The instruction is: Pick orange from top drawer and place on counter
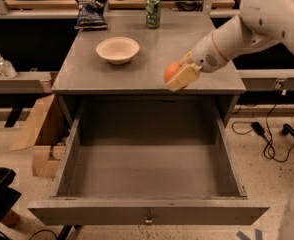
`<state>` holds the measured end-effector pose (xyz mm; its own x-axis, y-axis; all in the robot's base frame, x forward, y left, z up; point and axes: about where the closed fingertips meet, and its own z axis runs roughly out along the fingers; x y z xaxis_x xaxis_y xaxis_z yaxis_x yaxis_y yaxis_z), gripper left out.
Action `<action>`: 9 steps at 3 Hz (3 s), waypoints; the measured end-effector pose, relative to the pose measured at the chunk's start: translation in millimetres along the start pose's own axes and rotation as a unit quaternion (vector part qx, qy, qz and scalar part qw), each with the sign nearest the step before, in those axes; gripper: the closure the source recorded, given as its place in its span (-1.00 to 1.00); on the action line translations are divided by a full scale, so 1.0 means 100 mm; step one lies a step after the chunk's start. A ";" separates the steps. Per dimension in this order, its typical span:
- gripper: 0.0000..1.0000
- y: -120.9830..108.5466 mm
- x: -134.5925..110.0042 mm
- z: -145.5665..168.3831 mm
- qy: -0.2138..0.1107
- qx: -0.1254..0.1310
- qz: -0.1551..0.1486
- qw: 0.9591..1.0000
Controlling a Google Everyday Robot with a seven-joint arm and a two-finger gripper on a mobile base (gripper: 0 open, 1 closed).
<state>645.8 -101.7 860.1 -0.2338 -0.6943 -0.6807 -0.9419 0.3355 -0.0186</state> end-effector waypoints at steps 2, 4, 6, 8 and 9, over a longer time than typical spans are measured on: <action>1.00 -0.36 -0.47 -0.37 -0.054 0.021 -0.001 0.998; 1.00 -0.43 -0.27 0.09 -0.082 0.084 0.002 0.993; 1.00 -0.49 -0.10 0.42 -0.084 0.118 0.017 0.989; 1.00 -0.79 -0.08 0.26 -0.093 0.173 0.035 0.980; 1.00 -0.98 -0.11 0.04 -0.112 0.218 0.051 0.968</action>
Offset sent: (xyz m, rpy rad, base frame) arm 0.0652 -0.0070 0.0714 0.1622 -0.1444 -0.1080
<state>741.6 -124.3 866.8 -0.2153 -0.5040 -0.8364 -0.7147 0.6650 -0.2168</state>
